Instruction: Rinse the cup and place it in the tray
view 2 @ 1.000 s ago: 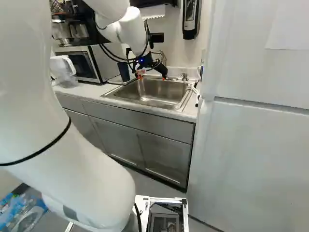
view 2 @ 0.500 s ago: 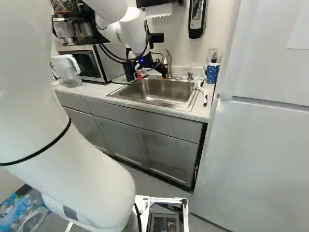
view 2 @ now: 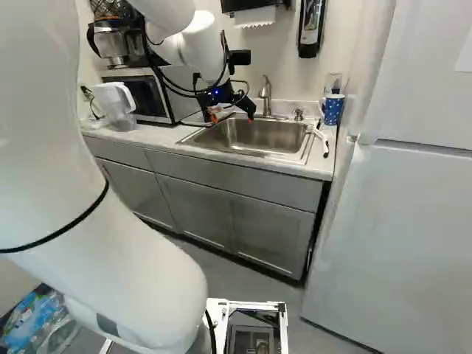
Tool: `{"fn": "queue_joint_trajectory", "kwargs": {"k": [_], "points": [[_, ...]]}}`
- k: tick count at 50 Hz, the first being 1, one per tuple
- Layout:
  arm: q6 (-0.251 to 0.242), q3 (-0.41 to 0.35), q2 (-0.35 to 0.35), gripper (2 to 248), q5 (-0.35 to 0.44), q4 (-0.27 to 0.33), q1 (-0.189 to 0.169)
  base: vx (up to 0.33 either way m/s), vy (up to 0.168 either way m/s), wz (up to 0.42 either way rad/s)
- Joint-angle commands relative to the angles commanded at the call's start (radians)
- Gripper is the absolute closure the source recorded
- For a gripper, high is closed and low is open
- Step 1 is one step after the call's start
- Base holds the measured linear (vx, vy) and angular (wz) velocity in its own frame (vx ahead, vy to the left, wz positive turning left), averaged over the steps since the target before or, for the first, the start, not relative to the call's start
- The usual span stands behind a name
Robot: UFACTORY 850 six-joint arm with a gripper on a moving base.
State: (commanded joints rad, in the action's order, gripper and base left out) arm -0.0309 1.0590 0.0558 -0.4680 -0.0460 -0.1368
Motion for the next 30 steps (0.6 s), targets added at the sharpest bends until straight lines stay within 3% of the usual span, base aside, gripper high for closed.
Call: {"fn": "queue_joint_trajectory", "kwargs": {"k": [30], "points": [[0.000, 0.000, 0.000, 3, 0.000, 0.000, 0.000, -0.084, 0.113, -0.011]]}}
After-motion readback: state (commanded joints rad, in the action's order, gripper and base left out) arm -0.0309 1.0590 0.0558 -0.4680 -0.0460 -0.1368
